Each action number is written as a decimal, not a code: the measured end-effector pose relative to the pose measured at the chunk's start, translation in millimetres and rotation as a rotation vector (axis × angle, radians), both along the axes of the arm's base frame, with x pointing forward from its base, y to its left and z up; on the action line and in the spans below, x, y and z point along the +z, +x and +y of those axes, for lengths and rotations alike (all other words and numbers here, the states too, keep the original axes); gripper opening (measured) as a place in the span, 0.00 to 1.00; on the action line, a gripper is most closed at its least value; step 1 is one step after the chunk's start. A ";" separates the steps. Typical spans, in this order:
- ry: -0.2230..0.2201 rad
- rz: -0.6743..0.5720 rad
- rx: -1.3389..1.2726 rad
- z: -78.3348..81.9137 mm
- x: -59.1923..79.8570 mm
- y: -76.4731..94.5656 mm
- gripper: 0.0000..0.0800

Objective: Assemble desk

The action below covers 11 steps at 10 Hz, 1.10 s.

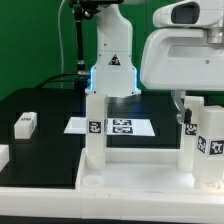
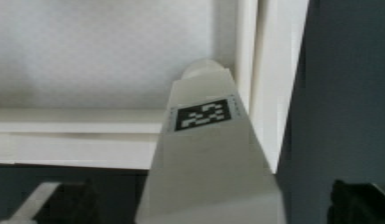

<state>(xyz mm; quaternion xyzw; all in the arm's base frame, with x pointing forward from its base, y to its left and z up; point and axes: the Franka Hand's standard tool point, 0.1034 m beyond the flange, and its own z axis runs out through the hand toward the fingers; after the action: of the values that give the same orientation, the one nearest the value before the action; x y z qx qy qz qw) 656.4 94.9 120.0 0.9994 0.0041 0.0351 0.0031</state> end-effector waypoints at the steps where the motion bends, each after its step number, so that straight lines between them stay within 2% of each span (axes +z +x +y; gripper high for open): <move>1: 0.000 0.000 0.000 -0.8 0.0 0.1 0.80; 2: 0.000 0.000 -0.004 -1.1 0.0 0.1 0.57; 3: 0.001 0.000 -0.013 -1.2 -0.1 0.1 0.57; 4: 0.002 0.000 -0.034 -1.4 -0.2 0.1 0.36; 6: 0.004 0.000 -0.048 -1.8 -0.2 0.2 0.36; 11: 0.049 -0.005 -0.533 -7.0 -1.8 1.4 0.36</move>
Offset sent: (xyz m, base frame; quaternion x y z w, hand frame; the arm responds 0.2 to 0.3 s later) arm 0.0000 0.0000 0.0000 0.0000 0.0000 0.0650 0.9979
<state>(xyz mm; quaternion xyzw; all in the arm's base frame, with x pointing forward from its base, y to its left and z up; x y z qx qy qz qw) 657.8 87.9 118.1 0.9649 -0.2599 0.0354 -0.0118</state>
